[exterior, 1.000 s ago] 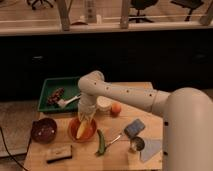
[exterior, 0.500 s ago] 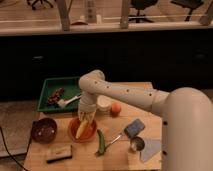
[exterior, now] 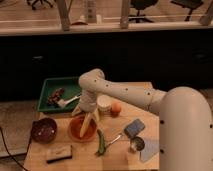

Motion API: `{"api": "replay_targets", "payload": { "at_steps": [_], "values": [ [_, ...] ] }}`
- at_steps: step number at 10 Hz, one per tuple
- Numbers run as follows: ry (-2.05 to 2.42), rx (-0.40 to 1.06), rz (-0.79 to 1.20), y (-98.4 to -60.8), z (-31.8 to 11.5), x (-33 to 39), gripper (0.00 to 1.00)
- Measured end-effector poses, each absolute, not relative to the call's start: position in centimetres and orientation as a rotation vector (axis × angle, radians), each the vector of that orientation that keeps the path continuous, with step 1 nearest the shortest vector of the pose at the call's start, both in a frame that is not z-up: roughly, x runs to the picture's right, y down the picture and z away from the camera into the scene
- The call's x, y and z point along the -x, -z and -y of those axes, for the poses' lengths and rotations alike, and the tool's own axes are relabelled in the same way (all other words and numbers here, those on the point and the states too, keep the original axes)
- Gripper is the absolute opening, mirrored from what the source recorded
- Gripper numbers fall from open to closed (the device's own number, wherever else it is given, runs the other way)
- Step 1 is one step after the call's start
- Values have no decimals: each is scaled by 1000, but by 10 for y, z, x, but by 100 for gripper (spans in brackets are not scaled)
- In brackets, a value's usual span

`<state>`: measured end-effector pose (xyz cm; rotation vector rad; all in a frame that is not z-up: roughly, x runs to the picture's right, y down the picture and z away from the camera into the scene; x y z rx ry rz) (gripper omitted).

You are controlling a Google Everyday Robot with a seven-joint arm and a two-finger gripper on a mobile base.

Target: Place banana in red bowl

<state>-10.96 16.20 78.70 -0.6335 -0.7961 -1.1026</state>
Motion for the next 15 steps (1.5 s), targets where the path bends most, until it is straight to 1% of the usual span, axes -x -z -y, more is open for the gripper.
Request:
{"api": "replay_targets", "payload": {
  "at_steps": [4, 15],
  "values": [
    [1088, 633, 807, -793, -152, 109, 80],
    [1089, 636, 810, -793, -152, 110, 80]
  ]
}}
